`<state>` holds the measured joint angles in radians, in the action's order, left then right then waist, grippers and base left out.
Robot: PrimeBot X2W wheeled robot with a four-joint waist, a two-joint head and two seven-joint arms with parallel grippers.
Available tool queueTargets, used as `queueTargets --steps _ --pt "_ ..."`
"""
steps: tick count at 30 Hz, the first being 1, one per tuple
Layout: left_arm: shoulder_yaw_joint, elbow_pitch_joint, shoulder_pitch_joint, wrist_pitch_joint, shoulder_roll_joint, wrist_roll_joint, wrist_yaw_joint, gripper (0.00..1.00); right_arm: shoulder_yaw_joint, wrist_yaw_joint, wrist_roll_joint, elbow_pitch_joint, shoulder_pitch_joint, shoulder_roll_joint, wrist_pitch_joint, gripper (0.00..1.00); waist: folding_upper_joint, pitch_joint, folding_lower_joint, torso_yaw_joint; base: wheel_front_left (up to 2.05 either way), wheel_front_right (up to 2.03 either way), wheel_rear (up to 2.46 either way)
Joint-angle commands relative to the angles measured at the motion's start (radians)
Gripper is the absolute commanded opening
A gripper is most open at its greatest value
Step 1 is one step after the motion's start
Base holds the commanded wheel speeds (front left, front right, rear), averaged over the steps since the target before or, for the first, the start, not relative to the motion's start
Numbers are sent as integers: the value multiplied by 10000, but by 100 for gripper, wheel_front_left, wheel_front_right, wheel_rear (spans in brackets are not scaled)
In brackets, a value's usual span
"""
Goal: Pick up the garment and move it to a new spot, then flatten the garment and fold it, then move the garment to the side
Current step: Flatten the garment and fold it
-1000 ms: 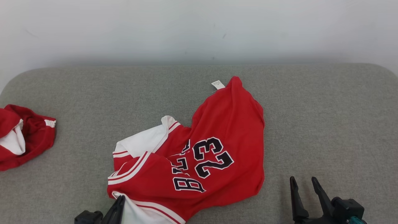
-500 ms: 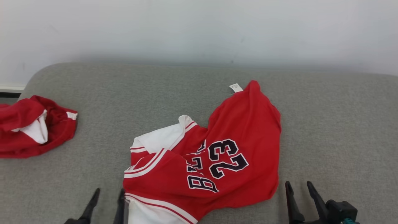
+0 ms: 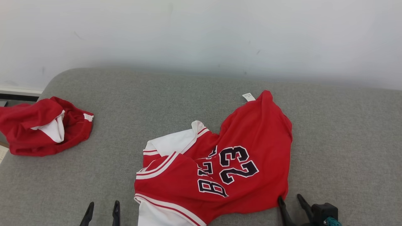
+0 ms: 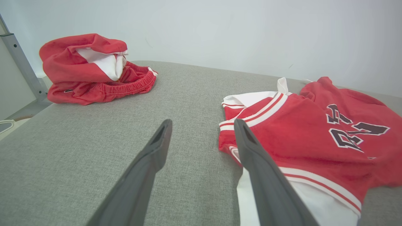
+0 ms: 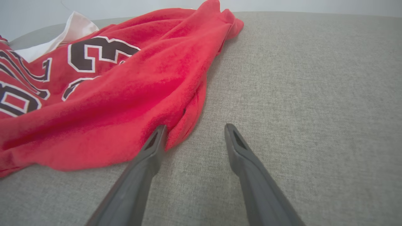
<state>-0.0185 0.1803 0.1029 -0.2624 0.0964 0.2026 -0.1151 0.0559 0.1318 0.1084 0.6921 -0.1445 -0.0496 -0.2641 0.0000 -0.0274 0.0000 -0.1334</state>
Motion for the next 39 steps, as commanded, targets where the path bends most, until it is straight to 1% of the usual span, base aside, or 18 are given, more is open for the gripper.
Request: queueTargets --steps 1,2,3,4,5,8,11,14,17,21,24,27,29,30,31,36,39 --pt "59 22 94 -31 -62 -85 -51 100 21 -25 9 63 -79 -15 -3 78 0 16 0 -22 0 0 0" --pt "106 43 96 -31 -100 -128 -83 100 51 -25 -2 247 -179 -8 -3 47 0 19 0 -33 0 0 0" --pt "130 68 99 -31 -130 -141 -68 100 61 -25 17 351 -272 -10 -5 30 0 20 0 -42 0 0 0" --pt "171 105 94 -31 -161 -130 -90 100 85 -25 16 526 -381 -10 -3 6 0 15 0 -51 0 0 0" --pt "208 126 84 -31 -185 -151 -111 100 111 -25 -43 703 -442 -12 -5 0 0 12 0 -49 0 0 0" --pt "318 208 89 -31 -250 -187 -150 100 132 -25 -85 978 -678 -15 -3 0 0 5 0 -26 0 0 0" --pt "406 288 112 -31 -310 -182 -171 100 -158 -25 29 475 -583 -16 -3 0 0 20 0 28 0 0 0" --pt "391 371 174 -31 -356 -133 -148 100 -403 -25 333 -469 28 -12 -3 0 0 66 0 92 0 0 0" --pt "364 411 232 -31 -379 -32 -150 100 -451 -25 555 -1753 771 -13 -3 0 0 102 0 187 0 0 0" --pt "384 470 202 -30 -409 101 -152 100 -238 -25 683 -3261 1992 -10 -3 0 0 53 0 387 0 0 0" --pt "388 487 188 -31 -419 90 -151 100 91 -25 738 -3994 2703 -10 -3 0 0 -2 0 488 0 0 0" --pt "373 508 116 -32 -430 93 -141 100 413 -25 696 -4213 3211 -12 -3 0 0 -88 0 557 0 0 0" --pt "385 534 35 -32 -437 89 -142 100 431 -25 720 -4006 3443 -16 -3 0 0 -140 0 590 0 0 0" --pt "387 548 15 -32 -442 81 -142 100 356 -25 704 -4020 3412 -18 -3 59 0 -152 0 595 0 0 0" --pt "395 560 3 -32 -446 73 -142 100 308 -25 716 -4115 3365 -13 -5 100 0 -161 0 598 0 0 0" --pt "430 563 -23 -32 -452 50 -142 100 0 -25 629 -5010 3063 -49 -3 100 0 -200 0 573 0 0 0" --pt "421 561 44 -32 -455 32 -143 100 -258 -25 674 -5167 2793 -175 -3 100 0 -200 0 513 0 0 0"
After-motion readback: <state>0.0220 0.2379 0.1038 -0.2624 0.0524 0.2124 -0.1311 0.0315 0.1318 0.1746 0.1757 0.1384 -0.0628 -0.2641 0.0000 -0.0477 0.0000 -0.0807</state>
